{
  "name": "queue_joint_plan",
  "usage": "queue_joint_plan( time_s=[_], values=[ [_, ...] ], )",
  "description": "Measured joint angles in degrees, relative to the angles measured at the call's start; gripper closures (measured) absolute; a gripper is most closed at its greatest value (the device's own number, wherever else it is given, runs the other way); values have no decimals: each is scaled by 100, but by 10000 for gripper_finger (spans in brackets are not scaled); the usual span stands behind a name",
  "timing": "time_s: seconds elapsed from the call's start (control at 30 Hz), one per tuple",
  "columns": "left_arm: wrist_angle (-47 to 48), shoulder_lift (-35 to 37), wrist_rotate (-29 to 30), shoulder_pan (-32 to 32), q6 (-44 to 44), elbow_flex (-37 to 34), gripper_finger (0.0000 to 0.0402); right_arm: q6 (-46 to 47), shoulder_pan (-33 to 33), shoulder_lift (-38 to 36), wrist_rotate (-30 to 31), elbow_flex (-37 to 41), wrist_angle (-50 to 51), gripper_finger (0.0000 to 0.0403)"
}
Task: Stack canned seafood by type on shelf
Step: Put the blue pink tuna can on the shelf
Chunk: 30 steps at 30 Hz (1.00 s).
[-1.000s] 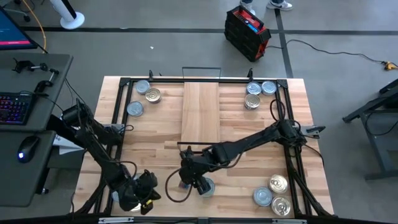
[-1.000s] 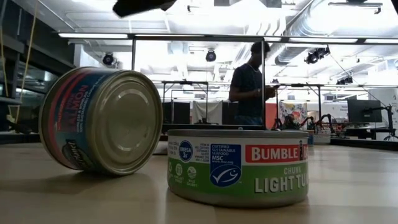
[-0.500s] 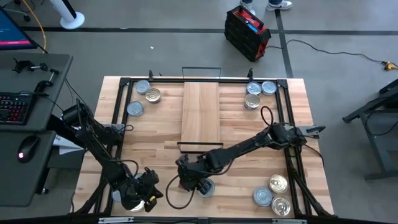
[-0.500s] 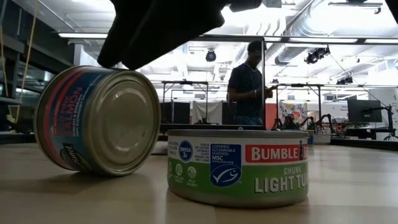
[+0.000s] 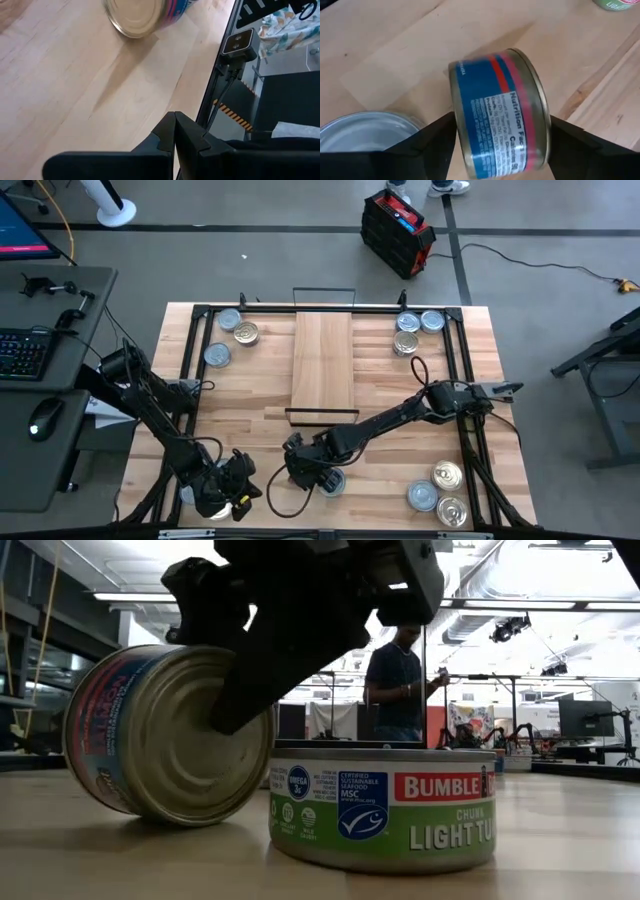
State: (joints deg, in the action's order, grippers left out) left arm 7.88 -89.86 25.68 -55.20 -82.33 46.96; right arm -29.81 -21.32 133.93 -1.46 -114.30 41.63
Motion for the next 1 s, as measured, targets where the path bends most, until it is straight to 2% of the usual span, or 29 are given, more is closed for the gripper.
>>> queue_joint_plan(
  time_s=[0.1, 0.2, 0.3, 0.43, 0.47, 0.57, 0.67, 0.8, 0.9, 1.0],
  values=[
    [2, 0, 10, 7, 161, 0, 401, 120, -40, -4, 232, -14, 8, 179],
    [-9, 0, 18, 81, 300, 0, 401, 153, -125, -4, 571, -310, 361, 235],
    [-10, 0, -43, 222, 507, 0, 401, 433, -188, -4, 738, -903, 830, 235],
    [-4, 0, -741, 467, 1086, 0, 401, 1029, -216, -5, 742, -2038, 1766, 235],
    [-3, 0, -954, 530, 1218, 0, 401, 1183, -214, -104, 762, -2082, 1726, 235],
    [30, 0, -1440, 648, 1547, 0, 401, 1813, -229, -915, 1043, -1575, 1450, 235],
    [-8, 0, -1705, 716, 1833, 0, 401, 2477, -199, -1601, 1579, -1516, 1477, 235],
    [8, 201, -1794, 820, 2331, -2, 401, 2893, -113, -2320, 2814, -1515, 1479, 235],
    [72, 675, -1779, 1049, 2909, -2, 401, 3133, 60, -2698, 3671, -1515, 1796, 235],
    [200, 1382, -1641, 1435, 3582, -2, 401, 3499, 340, -2935, 3983, -1515, 2456, 235]
  ],
)
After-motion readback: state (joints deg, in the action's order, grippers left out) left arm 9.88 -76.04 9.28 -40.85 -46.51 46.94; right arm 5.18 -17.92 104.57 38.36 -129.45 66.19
